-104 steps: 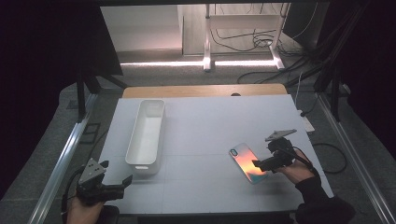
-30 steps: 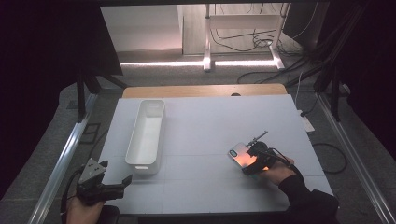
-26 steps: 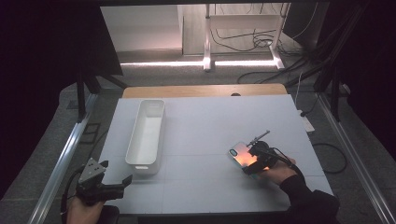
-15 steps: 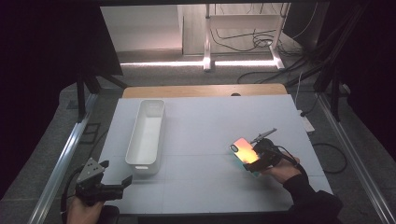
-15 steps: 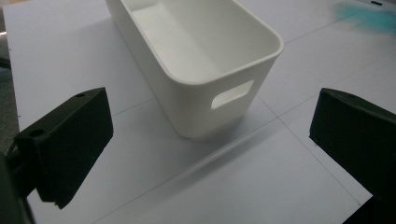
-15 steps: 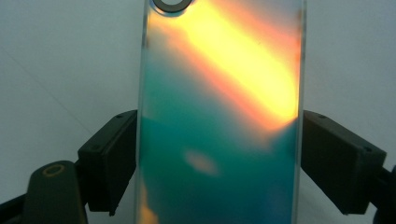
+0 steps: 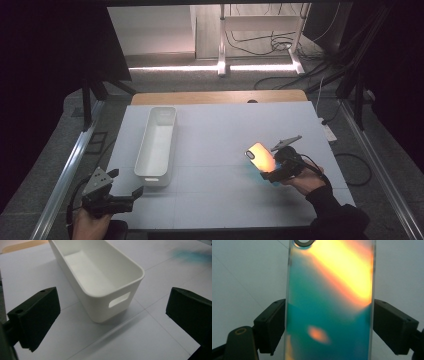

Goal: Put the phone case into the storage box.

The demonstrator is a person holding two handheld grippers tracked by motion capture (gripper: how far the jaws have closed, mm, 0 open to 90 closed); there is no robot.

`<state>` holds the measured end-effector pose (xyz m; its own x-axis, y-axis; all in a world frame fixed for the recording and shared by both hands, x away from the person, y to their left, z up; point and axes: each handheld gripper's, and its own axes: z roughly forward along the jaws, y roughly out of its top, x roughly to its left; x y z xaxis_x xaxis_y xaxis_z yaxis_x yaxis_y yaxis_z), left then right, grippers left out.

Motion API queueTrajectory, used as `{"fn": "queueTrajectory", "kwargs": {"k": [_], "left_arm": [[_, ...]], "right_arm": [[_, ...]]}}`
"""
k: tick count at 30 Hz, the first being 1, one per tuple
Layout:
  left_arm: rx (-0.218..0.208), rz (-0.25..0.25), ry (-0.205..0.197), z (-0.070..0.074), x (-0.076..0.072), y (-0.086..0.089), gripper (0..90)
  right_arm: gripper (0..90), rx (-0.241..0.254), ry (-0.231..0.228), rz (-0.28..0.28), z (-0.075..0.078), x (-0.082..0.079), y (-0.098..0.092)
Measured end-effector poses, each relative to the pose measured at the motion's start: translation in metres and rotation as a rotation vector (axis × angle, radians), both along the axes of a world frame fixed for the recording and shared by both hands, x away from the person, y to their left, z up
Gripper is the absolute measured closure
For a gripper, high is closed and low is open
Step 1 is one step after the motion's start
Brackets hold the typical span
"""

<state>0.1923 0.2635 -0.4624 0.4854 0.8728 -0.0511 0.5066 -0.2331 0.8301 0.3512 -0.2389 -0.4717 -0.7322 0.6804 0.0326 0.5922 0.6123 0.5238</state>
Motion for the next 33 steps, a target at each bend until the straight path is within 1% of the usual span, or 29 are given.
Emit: {"fn": "queueTrajectory", "kwargs": {"k": [2, 3, 4, 6, 8, 10, 12, 14, 17, 18, 21, 24, 26, 30, 33], "left_arm": [[-0.016, -0.007, -0.012, 0.002, 0.001, -0.001, 0.0], [-0.028, -0.021, -0.018, 0.004, 0.003, -0.003, 0.0], [-0.028, -0.021, -0.018, 0.004, 0.003, -0.003, 0.0], [-0.04, -0.037, -0.021, 0.006, 0.007, -0.007, 0.0], [-0.06, -0.059, 0.006, 0.008, 0.011, -0.012, 0.0], [-0.079, -0.089, 0.021, 0.008, 0.015, -0.017, 0.0], [-0.086, -0.107, 0.022, 0.01, 0.018, -0.02, 0.0], [-0.073, -0.122, 0.017, 0.012, 0.021, -0.025, 0.0], [-0.077, -0.133, 0.018, 0.013, 0.023, -0.027, 0.0], [-0.077, -0.142, 0.021, 0.014, 0.026, -0.03, 0.0], [-0.061, -0.156, 0.014, 0.015, 0.03, -0.035, 0.0], [-0.031, -0.139, -0.003, 0.017, 0.034, -0.039, 0.0], [-0.055, -0.154, -0.016, 0.02, 0.037, -0.04, 0.0], [-0.073, -0.169, -0.029, 0.024, 0.043, -0.043, 0.0], [-0.081, -0.179, -0.032, 0.026, 0.046, -0.046, 0.0]], "right_arm": [[16.7, 0.006, -0.005, 0.002, 0.002, 0.0, -0.001], [16.7, 0.019, -0.007, 0.005, 0.003, 0.0, -0.001], [16.7, 0.022, -0.008, 0.006, 0.004, 0.0, -0.001], [16.8, 0.028, -0.012, 0.008, 0.004, -0.001, -0.001], [16.7, 0.04, -0.016, 0.016, 0.006, -0.001, -0.001], [16.7, 0.047, -0.024, 0.023, 0.008, -0.002, -0.001], [16.7, 0.061, -0.027, 0.026, 0.009, -0.002, -0.001], [16.7, 0.071, -0.034, 0.034, 0.011, -0.002, -0.002], [16.7, 0.076, -0.041, 0.034, 0.013, -0.002, -0.002], [16.7, 0.082, -0.047, 0.035, 0.014, -0.002, -0.002], [16.7, 0.104, -0.053, 0.032, 0.018, -0.003, -0.002], [16.7, 0.115, -0.06, 0.035, 0.02, -0.003, -0.002], [16.7, 0.124, -0.066, 0.041, 0.022, -0.003, -0.001], [16.7, 0.141, -0.076, 0.061, 0.025, -0.004, -0.001], [16.7, 0.148, -0.077, 0.065, 0.026, -0.005, -0.001]]}}
